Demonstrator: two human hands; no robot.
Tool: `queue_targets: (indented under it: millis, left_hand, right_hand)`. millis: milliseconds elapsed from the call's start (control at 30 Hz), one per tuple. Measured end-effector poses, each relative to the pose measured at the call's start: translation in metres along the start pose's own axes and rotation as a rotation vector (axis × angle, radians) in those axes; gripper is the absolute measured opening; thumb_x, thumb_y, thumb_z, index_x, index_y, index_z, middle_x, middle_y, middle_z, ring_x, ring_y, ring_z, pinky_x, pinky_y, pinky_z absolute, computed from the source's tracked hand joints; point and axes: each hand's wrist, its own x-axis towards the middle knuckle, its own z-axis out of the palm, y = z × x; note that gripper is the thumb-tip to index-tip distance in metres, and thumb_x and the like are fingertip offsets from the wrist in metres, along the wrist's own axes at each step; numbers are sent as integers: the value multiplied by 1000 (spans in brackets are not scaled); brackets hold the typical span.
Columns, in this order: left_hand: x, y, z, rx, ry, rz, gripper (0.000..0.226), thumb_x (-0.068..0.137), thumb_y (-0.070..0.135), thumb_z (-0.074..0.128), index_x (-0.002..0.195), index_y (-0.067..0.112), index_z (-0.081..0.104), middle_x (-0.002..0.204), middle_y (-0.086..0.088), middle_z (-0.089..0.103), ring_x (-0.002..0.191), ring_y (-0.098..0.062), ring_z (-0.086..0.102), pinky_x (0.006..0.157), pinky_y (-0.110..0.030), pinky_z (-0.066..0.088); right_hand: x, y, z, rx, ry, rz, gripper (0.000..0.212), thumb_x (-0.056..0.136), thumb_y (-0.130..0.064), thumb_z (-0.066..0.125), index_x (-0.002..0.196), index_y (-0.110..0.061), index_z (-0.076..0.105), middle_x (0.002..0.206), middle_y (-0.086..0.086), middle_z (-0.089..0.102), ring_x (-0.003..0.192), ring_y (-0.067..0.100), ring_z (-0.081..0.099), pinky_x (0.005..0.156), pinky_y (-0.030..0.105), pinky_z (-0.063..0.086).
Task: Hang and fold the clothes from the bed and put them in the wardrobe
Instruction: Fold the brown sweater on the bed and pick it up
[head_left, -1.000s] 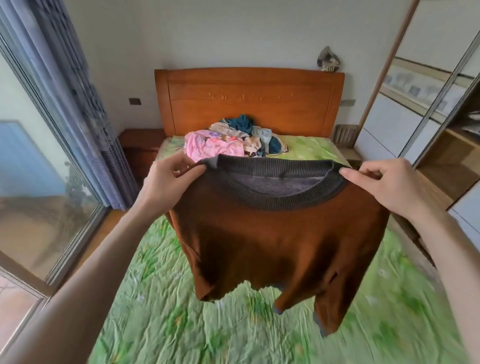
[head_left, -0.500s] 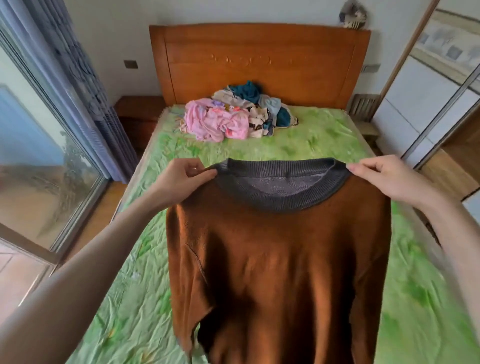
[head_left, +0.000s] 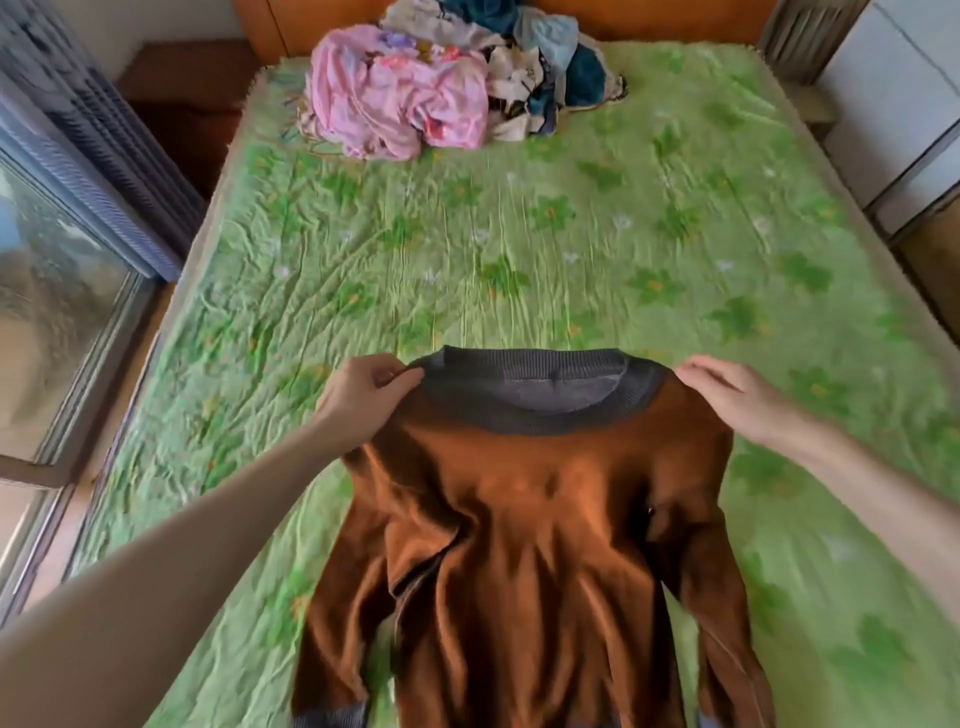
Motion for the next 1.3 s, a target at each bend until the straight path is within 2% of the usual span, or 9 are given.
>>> queue_targets:
  millis: [100, 267, 533, 667, 833, 933, 1033, 1167, 1300]
  left_hand:
    - [42, -25, 27, 189, 158, 79, 30, 98, 53, 63, 85, 26, 65, 73, 6, 67, 74, -22, 64, 66, -38, 52]
    - [102, -75, 78, 522, 232, 323, 31, 109, 50, 40, 104, 20, 48, 75, -2, 60, 65, -31, 56, 59, -40, 43]
    - [190, -115, 133, 649, 278, 338, 36, 111, 48, 37, 107, 13, 46, 67, 1, 45, 58, -26, 43, 56, -36, 30]
    - [229, -118, 152, 712, 277, 354, 39, 111, 49, 37, 105, 12, 46, 66, 2, 42, 58, -26, 42, 54, -35, 26]
    - [256, -129, 178, 738, 212, 324, 36, 110, 48, 41, 107, 13, 45, 69, 0, 46, 65, -30, 53, 61, -39, 36]
    - [248, -133, 204, 724, 214, 244, 35, 108, 40, 48, 124, 9, 49, 110, -15, 63, 101, -38, 59, 84, -49, 45]
    - [223, -136, 233, 700, 272, 390, 52, 107, 41, 47, 144, 5, 50, 149, -19, 50, 137, -39, 46, 118, -52, 34]
    - [188, -135, 267, 704, 150, 406, 76, 107, 55, 28, 159, 1, 36, 167, -21, 32, 156, -35, 29, 129, -50, 22]
    - [185, -146, 288, 652, 111, 359, 84, 105, 62, 21, 165, 3, 18, 173, -18, 15, 161, -33, 14, 131, -51, 13]
  right_hand:
    - [60, 25, 15, -115, 4, -36, 28, 109, -31, 49, 104, -8, 62, 104, 25, 65, 103, 41, 62, 81, 42, 46]
    - [157, 59, 64, -359, 124, -147, 25, 110, -33, 45, 97, -14, 54, 76, 5, 59, 71, 25, 56, 61, 33, 38]
    - [266, 103, 112, -680, 339, -166, 26, 112, -32, 35, 102, -10, 45, 86, 10, 58, 66, 29, 52, 56, 37, 34]
    - [296, 124, 123, -814, 348, -187, 20, 112, -30, 33, 99, -14, 36, 89, 13, 57, 72, 31, 53, 63, 40, 40]
    - [314, 147, 140, -938, 367, -155, 25, 112, -27, 35, 108, -7, 50, 102, 19, 65, 87, 36, 62, 71, 43, 42]
    - [311, 157, 158, -917, 473, -226, 25, 107, -24, 44, 121, -7, 55, 119, 18, 61, 108, 39, 58, 90, 51, 45]
    - [289, 160, 183, -726, 507, -402, 35, 107, -19, 46, 140, -9, 53, 141, 12, 51, 125, 35, 53, 104, 50, 43]
    - [261, 181, 210, -711, 303, -305, 61, 109, -53, 29, 164, -25, 26, 172, 1, 19, 159, 23, 16, 127, 47, 20]
    - [265, 201, 221, -707, 237, -183, 72, 103, -69, 12, 166, -36, 2, 175, -6, 2, 161, 18, 0, 130, 49, 9]
